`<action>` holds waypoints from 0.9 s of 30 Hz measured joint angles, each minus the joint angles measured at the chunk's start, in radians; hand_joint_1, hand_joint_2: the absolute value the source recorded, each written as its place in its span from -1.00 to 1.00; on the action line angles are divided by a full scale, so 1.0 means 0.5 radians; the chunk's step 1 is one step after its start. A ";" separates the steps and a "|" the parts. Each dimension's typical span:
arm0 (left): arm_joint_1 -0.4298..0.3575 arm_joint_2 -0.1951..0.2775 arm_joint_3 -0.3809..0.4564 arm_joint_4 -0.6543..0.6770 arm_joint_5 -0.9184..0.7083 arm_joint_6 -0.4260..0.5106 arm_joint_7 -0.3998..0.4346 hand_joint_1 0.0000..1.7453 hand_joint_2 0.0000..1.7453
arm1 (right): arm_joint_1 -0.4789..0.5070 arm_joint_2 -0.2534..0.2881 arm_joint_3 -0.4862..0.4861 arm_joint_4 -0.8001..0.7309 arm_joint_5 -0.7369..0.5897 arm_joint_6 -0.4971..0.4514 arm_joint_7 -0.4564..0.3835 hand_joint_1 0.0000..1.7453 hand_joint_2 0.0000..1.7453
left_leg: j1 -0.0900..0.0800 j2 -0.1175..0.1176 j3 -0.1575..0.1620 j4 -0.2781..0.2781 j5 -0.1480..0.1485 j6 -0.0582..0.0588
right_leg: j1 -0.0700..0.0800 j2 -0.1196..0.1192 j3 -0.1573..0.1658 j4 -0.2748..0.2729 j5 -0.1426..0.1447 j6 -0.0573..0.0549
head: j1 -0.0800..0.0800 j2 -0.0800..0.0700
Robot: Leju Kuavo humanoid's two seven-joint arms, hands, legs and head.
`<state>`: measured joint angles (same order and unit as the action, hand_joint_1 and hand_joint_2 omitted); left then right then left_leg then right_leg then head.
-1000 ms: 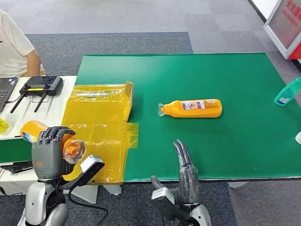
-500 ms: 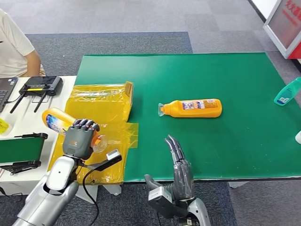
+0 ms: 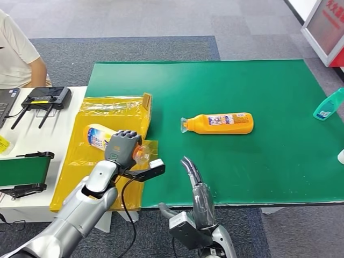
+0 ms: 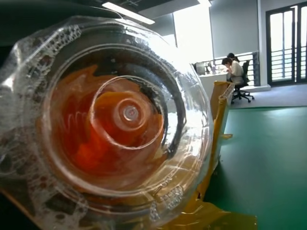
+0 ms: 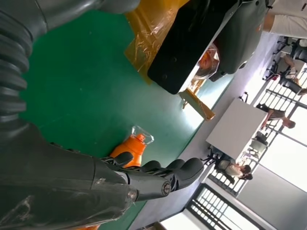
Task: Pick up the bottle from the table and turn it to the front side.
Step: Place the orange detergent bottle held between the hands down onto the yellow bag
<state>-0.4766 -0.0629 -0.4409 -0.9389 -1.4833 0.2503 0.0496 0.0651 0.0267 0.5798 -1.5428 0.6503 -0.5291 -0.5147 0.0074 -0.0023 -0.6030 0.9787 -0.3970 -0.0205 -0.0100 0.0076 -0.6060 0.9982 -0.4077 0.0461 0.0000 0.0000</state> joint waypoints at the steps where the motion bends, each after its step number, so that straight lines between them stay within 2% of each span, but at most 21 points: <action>1: -0.007 -0.008 -0.003 0.016 0.007 -0.003 0.000 1.00 1.00 | -0.001 0.000 0.000 0.005 -0.001 0.000 -0.002 -1.00 1.00 | 0.000 0.000 0.000 0.000 0.000 0.000 | 0.000 0.000 0.000 0.000 0.000 0.000 | 0.000 0.000; 14: -0.111 -0.112 -0.028 0.243 0.189 -0.029 0.015 1.00 1.00 | 0.009 -0.001 0.010 0.059 -0.067 0.000 -0.018 -1.00 1.00 | 0.000 0.000 0.000 0.000 0.000 0.000 | 0.000 0.000 0.001 0.000 0.000 0.000 | 0.001 0.000; 26: -0.132 -0.139 -0.031 0.305 0.210 -0.028 0.007 1.00 1.00 | 0.010 -0.001 0.012 0.080 -0.069 0.000 -0.019 -1.00 1.00 | 0.000 0.000 0.000 0.000 0.001 0.000 | 0.000 0.000 0.001 0.000 0.000 0.000 | 0.001 0.000; 27: -0.135 -0.142 -0.031 0.310 0.227 -0.029 0.002 0.50 1.00 | 0.010 -0.001 0.012 0.081 -0.070 0.000 -0.020 -1.00 1.00 | 0.000 0.000 0.000 0.000 0.001 0.000 | 0.000 0.000 0.001 0.000 0.000 0.000 | 0.001 0.000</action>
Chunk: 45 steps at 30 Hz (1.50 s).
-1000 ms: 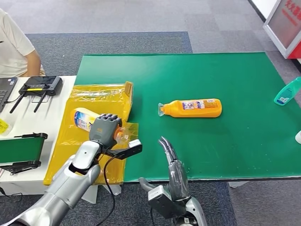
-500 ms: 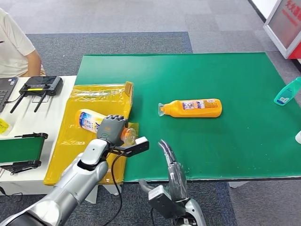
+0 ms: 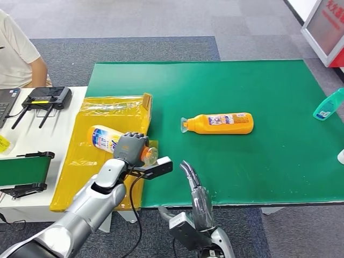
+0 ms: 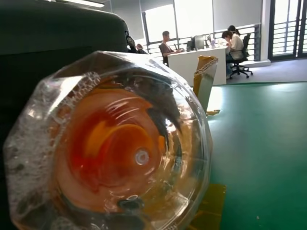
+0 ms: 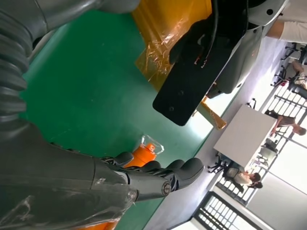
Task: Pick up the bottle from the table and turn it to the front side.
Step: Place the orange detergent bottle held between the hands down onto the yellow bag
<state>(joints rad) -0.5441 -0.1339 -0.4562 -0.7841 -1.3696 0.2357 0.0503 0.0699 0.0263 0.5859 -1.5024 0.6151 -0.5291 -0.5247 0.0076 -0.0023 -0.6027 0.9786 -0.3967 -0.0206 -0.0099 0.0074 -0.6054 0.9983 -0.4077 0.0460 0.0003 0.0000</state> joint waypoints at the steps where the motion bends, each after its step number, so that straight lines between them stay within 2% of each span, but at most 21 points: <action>1: -0.004 -0.006 0.000 0.006 0.023 -0.003 -0.005 0.00 1.00 | 0.000 0.000 0.001 0.001 -0.002 0.000 -0.001 -1.00 1.00 | 0.000 0.000 0.000 0.000 0.000 0.000 | 0.000 0.000 0.000 0.000 0.000 0.000 | 0.000 0.000; 3: -0.011 -0.022 0.001 0.021 0.077 -0.012 -0.009 -1.00 1.00 | -0.001 0.000 0.002 0.004 -0.005 0.000 -0.003 -1.00 1.00 | 0.000 0.000 0.000 0.000 0.000 0.000 | 0.000 0.000 0.001 0.000 0.000 0.000 | 0.000 0.000; 10: -0.012 -0.053 0.030 0.089 0.207 0.018 -0.011 -1.00 1.00 | 0.001 -0.006 0.003 0.033 -0.039 0.011 0.011 -1.00 1.00 | 0.000 0.000 -0.001 0.000 0.000 0.000 | 0.000 0.000 0.000 0.000 0.001 0.001 | 0.000 0.000; 17: 0.011 -0.022 0.076 0.097 0.267 0.040 -0.031 -1.00 1.00 | 0.013 -0.019 -0.006 0.049 -0.264 0.128 0.007 -1.00 1.00 | 0.000 0.000 -0.001 0.000 0.000 0.000 | 0.000 0.000 -0.001 0.000 0.000 0.000 | 0.000 0.000; 27: -0.023 0.028 0.070 0.113 0.253 -0.201 -0.035 -1.00 1.00 | 0.013 -0.020 -0.022 0.065 -0.299 0.150 -0.007 -1.00 1.00 | 0.000 0.000 0.000 0.000 0.000 0.000 | 0.000 0.000 0.000 0.000 0.001 0.001 | 0.000 0.000; 31: -0.028 0.059 0.067 0.108 0.329 -0.162 -0.125 -1.00 1.00 | 0.013 -0.020 -0.044 0.066 -0.330 0.166 -0.007 -1.00 1.00 | 0.000 0.000 0.000 0.000 0.001 -0.001 | 0.000 0.000 0.000 0.000 0.001 0.000 | 0.000 0.000; 35: 0.066 0.094 0.100 -0.043 0.557 -0.103 -0.316 -1.00 1.00 | 0.020 -0.020 -0.058 0.067 -0.329 0.159 -0.009 -1.00 1.00 | 0.000 0.000 0.000 0.000 0.001 -0.001 | 0.001 0.000 0.000 0.000 0.001 0.000 | 0.000 0.000; 41: 0.191 0.126 0.133 -0.262 0.688 -0.116 -0.384 -1.00 1.00 | 0.030 -0.020 -0.070 0.067 -0.323 0.148 -0.012 -1.00 1.00 | 0.000 0.000 -0.001 0.000 0.001 -0.001 | 0.000 0.000 -0.001 0.000 0.000 0.000 | 0.000 0.000; 45: 0.346 0.133 0.194 -0.490 1.123 -0.190 -0.568 -1.00 1.00 | 0.044 -0.020 -0.072 0.067 -0.288 0.094 -0.006 -1.00 1.00 | 0.000 0.000 -0.001 0.000 0.000 -0.001 | 0.000 0.001 -0.001 0.000 0.000 0.000 | 0.000 0.000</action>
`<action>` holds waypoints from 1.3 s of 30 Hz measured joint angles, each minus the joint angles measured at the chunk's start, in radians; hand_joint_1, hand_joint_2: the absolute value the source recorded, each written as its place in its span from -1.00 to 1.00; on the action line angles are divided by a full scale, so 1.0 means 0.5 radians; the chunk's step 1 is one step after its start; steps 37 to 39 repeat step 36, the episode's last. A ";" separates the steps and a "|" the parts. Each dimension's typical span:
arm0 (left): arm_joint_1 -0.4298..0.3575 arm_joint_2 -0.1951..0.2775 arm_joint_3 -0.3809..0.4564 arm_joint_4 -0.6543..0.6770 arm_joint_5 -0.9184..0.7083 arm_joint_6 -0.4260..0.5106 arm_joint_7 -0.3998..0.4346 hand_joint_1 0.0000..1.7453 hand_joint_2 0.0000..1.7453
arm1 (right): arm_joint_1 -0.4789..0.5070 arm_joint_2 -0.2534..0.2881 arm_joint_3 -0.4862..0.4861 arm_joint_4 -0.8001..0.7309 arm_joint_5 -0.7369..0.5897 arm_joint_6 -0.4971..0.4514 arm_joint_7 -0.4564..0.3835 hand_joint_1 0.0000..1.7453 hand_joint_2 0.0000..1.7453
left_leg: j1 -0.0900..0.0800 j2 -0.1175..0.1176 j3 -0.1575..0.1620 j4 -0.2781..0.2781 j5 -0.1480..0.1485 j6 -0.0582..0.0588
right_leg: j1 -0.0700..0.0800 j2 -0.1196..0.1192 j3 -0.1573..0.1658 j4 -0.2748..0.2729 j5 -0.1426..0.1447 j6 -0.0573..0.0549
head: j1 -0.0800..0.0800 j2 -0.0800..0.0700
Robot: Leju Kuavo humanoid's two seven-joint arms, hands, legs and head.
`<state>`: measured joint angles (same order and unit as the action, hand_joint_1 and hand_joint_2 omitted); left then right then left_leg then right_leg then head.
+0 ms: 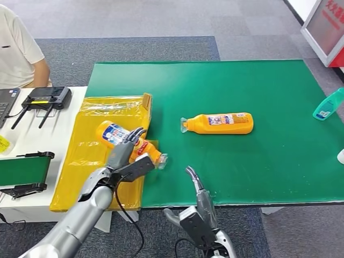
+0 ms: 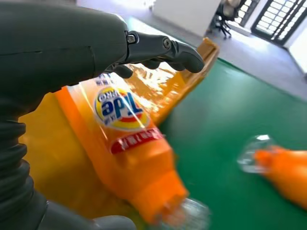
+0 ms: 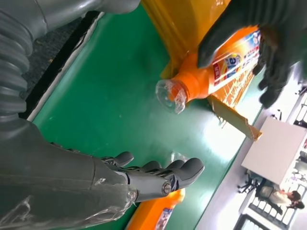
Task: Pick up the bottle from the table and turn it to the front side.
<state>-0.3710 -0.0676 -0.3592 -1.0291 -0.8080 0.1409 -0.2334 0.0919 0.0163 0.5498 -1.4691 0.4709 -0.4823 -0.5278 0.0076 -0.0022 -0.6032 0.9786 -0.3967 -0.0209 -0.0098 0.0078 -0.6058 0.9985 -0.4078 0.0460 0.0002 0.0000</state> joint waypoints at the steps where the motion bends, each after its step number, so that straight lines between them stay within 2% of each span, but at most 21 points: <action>1: 0.067 0.005 0.011 -0.098 0.080 -0.003 -0.029 -1.00 1.00 | 0.006 0.000 -0.002 0.000 0.018 -0.018 0.008 -1.00 1.00 | 0.000 0.000 0.000 0.000 0.000 0.000 | 0.000 0.000 0.000 0.000 0.000 0.000 | 0.000 0.000; 5: 0.385 0.047 0.031 -0.523 0.209 0.047 -0.095 -1.00 1.00 | 0.022 -0.001 -0.005 0.000 0.113 -0.073 0.052 -1.00 1.00 | 0.000 0.000 -0.001 0.000 -0.003 -0.001 | 0.000 0.000 -0.001 0.000 -0.003 -0.002 | 0.000 0.000; 8: 0.654 0.076 0.078 -0.852 0.467 0.022 -0.273 -1.00 1.00 | 0.023 -0.001 0.001 0.000 0.184 -0.113 0.092 -1.00 1.00 | 0.000 0.001 -0.001 -0.001 -0.005 -0.003 | 0.001 0.000 -0.002 0.000 -0.006 -0.003 | 0.000 0.000; 12: 0.987 0.086 0.211 -1.213 0.907 -0.136 -0.522 -1.00 1.00 | 0.021 -0.001 0.020 0.000 0.241 -0.176 0.133 -1.00 1.00 | 0.000 0.001 -0.001 -0.001 -0.007 -0.003 | 0.001 0.000 -0.002 0.000 -0.011 -0.004 | 0.000 0.000; 16: 1.194 0.052 0.378 -1.386 1.275 -0.393 -0.538 -1.00 1.00 | 0.027 -0.001 0.024 -0.002 0.255 -0.204 0.202 -1.00 1.00 | 0.000 0.001 0.000 -0.001 -0.008 -0.003 | 0.001 0.000 -0.001 0.000 -0.011 -0.003 | 0.000 0.000; 19: 1.321 0.003 0.496 -1.434 1.456 -0.603 -0.538 -1.00 1.00 | 0.037 -0.002 0.017 -0.028 0.173 -0.078 0.271 -1.00 1.00 | 0.000 0.001 0.000 -0.001 -0.008 -0.004 | 0.001 0.000 -0.001 0.000 -0.011 -0.003 | 0.000 0.000; 23: 1.472 -0.061 0.620 -1.463 1.479 -0.749 -0.557 -1.00 1.00 | 0.066 -0.002 -0.051 -0.118 -0.095 0.218 0.305 -1.00 1.00 | 0.000 0.001 0.000 -0.001 -0.009 -0.003 | 0.001 0.000 -0.001 0.000 -0.011 -0.003 | 0.000 0.000; 28: 1.568 -0.137 0.749 -1.499 1.524 -0.858 -0.575 -1.00 1.00 | 0.096 -0.001 -0.183 -0.215 -0.348 0.438 0.351 -1.00 1.00 | 0.000 0.001 0.000 -0.001 -0.009 -0.002 | 0.001 0.000 -0.001 0.000 -0.011 -0.003 | 0.000 0.000; 34: 1.584 -0.193 0.829 -1.528 1.537 -0.887 -0.576 -1.00 1.00 | 0.104 0.001 -0.263 -0.255 -0.393 0.486 0.365 -1.00 1.00 | 0.000 0.001 0.001 -0.001 -0.009 -0.002 | 0.001 0.000 0.000 0.000 -0.011 -0.003 | 0.000 0.000; 39: 1.584 -0.200 0.837 -1.529 1.535 -0.888 -0.577 -1.00 1.00 | 0.105 0.001 -0.273 -0.258 -0.394 0.488 0.366 -1.00 1.00 | 0.000 0.001 0.001 -0.001 -0.009 -0.002 | 0.001 0.000 0.000 0.000 -0.011 -0.003 | 0.000 0.000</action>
